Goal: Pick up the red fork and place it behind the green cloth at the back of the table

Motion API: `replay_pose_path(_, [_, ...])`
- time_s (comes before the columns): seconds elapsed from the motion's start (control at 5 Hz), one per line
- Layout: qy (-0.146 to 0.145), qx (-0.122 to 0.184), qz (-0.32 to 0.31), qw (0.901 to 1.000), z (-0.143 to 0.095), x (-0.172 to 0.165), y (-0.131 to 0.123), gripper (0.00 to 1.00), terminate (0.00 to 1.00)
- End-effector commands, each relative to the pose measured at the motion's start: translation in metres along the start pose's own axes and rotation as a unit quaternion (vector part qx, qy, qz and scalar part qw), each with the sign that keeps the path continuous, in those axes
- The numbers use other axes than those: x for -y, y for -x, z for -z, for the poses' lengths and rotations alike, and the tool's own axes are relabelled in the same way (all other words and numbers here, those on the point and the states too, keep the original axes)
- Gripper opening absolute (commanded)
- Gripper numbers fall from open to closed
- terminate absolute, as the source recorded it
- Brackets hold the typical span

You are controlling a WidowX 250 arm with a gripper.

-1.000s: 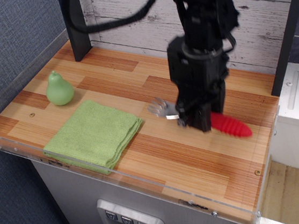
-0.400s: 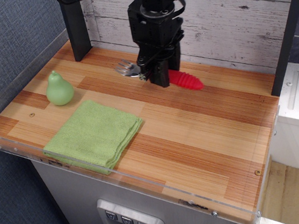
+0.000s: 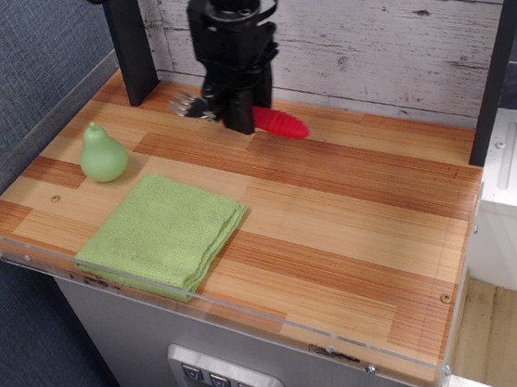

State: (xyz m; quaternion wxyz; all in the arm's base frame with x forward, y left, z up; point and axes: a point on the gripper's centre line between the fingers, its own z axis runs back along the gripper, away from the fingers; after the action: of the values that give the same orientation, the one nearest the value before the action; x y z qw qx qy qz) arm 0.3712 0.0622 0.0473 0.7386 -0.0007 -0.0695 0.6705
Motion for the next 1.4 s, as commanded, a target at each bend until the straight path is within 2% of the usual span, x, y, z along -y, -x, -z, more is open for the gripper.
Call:
replay_pose_path(0.0, [0.003,0.017,-0.020,0.9996,-0.002,0.024,-0.040,0.00,0.00])
replay_pose_path(0.2, [-0.004,0.007,-0.023,0.9997,0.009,0.028,-0.050,0.00,0.00])
replay_pose_path(0.4, [-0.010,0.014,-0.031,0.9994,0.013,0.027,-0.054,0.00,0.00])
replay_pose_path(0.6, [-0.013,0.006,-0.034,0.9993,0.015,0.025,-0.054,0.00,0.00])
replay_pose_path(0.8, [-0.020,0.000,-0.030,0.9993,0.014,0.025,-0.055,1.00,0.00])
replay_pose_path(1.0, [-0.039,0.012,-0.033,0.9986,0.008,0.026,-0.058,1.00,0.00])
replay_pose_path(1.2, [-0.014,0.014,-0.002,0.9998,-0.005,0.032,-0.059,1.00,0.00])
